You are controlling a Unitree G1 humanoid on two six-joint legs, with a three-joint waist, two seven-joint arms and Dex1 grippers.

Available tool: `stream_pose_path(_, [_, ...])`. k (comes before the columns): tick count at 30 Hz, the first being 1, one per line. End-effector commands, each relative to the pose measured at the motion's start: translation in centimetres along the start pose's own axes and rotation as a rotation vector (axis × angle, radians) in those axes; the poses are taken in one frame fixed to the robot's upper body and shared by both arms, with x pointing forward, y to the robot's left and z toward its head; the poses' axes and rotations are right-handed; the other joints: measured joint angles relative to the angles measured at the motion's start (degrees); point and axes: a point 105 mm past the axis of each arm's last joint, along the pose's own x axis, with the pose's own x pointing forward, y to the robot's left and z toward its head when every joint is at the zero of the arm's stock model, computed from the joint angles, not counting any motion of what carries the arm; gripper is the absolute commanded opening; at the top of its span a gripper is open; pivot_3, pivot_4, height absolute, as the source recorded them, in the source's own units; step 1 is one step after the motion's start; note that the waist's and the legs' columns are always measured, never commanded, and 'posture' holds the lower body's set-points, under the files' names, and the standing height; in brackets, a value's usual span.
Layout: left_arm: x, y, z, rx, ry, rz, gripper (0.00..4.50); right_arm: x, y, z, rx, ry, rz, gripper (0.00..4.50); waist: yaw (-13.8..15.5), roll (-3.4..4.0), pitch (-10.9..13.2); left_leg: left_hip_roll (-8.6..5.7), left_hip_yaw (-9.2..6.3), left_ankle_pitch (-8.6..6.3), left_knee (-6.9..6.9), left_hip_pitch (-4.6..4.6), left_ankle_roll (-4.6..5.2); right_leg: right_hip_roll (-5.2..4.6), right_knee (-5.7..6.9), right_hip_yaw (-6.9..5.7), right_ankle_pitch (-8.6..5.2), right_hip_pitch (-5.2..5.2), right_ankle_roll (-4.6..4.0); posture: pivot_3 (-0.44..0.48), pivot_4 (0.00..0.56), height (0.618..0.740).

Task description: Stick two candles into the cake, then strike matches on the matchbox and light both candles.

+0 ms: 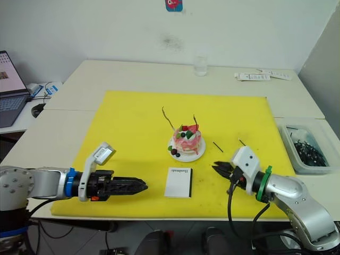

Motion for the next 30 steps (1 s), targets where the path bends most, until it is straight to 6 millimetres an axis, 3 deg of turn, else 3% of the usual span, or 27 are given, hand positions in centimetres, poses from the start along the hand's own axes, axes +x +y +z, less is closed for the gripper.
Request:
stream_pose_path(1, [1.0, 0.0, 0.5, 0.008, -0.003, -0.006, 4.50, 0.6, 1.1, 0.6, -0.041, 0.018, 0.075, 0.03, 0.01, 0.00, 0.00, -0.01, 0.01, 0.00, 0.00, 0.00, 0.00, 0.00, 0.00, 0.01, 0.00, 0.00, 0.00, 0.000, 0.150, 0.740])
stream_pose_path(16, [4.3, 1.2, 0.8, -0.067, 0.002, 0.001, 4.50, 3.4, 0.9, -0.4, -0.072, 0.159, 0.143, 0.03, 0.02, -0.02, -0.01, -0.03, 0.00, 0.00, 0.00, -0.03, 0.00, 0.00, -0.01, 0.02, 0.01, -0.01, 0.01, 0.000, 0.150, 0.740])
stream_pose_path(30, [6.4, 1.6, -0.1, -0.102, 0.009, 0.000, 4.50, 5.9, 3.2, -0.1, -0.075, 0.174, 0.275, 0.03, 0.23, -0.06, -0.07, -0.18, 0.03, 0.00, 0.08, -0.02, -0.01, -0.17, -0.02, 0.03, 0.05, 0.05, 0.09, 0.000, 0.150, 0.740])
